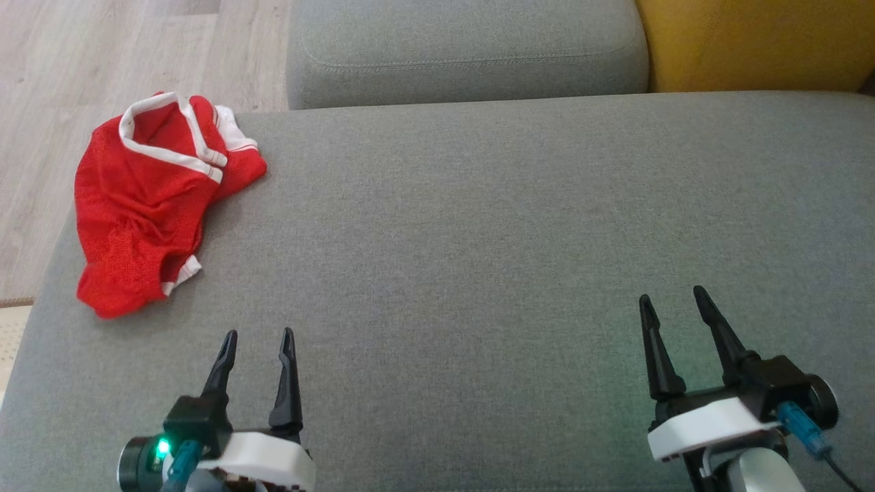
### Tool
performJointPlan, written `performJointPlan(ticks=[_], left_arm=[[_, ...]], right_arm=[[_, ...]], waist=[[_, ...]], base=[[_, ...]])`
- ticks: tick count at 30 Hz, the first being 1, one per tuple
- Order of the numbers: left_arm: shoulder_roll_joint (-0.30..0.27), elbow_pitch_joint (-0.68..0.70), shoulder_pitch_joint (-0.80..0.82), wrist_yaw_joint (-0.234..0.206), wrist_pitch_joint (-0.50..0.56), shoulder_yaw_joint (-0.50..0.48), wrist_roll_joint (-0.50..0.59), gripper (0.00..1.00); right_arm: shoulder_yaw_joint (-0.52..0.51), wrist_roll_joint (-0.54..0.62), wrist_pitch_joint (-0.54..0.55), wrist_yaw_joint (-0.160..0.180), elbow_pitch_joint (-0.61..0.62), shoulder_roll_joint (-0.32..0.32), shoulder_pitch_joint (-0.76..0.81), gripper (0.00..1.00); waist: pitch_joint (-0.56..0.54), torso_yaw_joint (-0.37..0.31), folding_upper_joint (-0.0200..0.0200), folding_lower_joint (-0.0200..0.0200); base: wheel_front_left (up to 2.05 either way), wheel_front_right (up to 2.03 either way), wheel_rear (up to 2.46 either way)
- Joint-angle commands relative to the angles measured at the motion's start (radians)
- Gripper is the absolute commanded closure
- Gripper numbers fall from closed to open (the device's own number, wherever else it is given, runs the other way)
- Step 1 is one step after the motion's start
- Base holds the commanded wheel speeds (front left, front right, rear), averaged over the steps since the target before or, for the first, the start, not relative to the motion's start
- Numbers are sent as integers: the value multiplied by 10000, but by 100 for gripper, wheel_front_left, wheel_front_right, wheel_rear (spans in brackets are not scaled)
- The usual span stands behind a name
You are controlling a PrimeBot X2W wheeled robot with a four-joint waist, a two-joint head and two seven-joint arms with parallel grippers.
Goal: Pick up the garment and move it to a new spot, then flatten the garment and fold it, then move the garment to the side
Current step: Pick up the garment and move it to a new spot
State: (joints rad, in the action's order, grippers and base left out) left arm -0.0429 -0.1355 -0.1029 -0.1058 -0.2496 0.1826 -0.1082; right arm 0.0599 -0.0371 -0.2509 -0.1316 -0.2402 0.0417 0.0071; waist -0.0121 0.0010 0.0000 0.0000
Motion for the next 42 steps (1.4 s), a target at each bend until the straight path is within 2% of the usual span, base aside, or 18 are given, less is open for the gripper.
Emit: performJointPlan(ticks=[1, 17, 23, 28, 42], left_arm=[[-73, 273, 267, -12, -122, -299, -64, 0], [-73, 279, 307, -36, -122, -325, -27, 0], [-73, 289, 336, -20, -122, -261, -3, 0], [-73, 360, 320, -44, -122, -253, 57, 0], [-74, 614, 421, -125, -122, -319, 145, 0]], right_arm=[[203, -88, -109, 9, 273, 85, -592, 0], [99, -71, -109, 9, 320, 85, -601, 0], [69, -76, -109, 9, 461, 85, -519, 0], [109, -107, -109, 9, 543, 85, -393, 0], [209, -298, -109, 9, 704, 85, -275, 0]], waist=[[-2, -3, 0, 0], [4, 19, 0, 0], [-21, 295, 0, 0], [-67, 769, 0, 0], [-155, 3191, 0, 0]], base=[[0, 0, 0], [0, 0, 0], [0, 0, 0], [0, 0, 0], [0, 0, 0]])
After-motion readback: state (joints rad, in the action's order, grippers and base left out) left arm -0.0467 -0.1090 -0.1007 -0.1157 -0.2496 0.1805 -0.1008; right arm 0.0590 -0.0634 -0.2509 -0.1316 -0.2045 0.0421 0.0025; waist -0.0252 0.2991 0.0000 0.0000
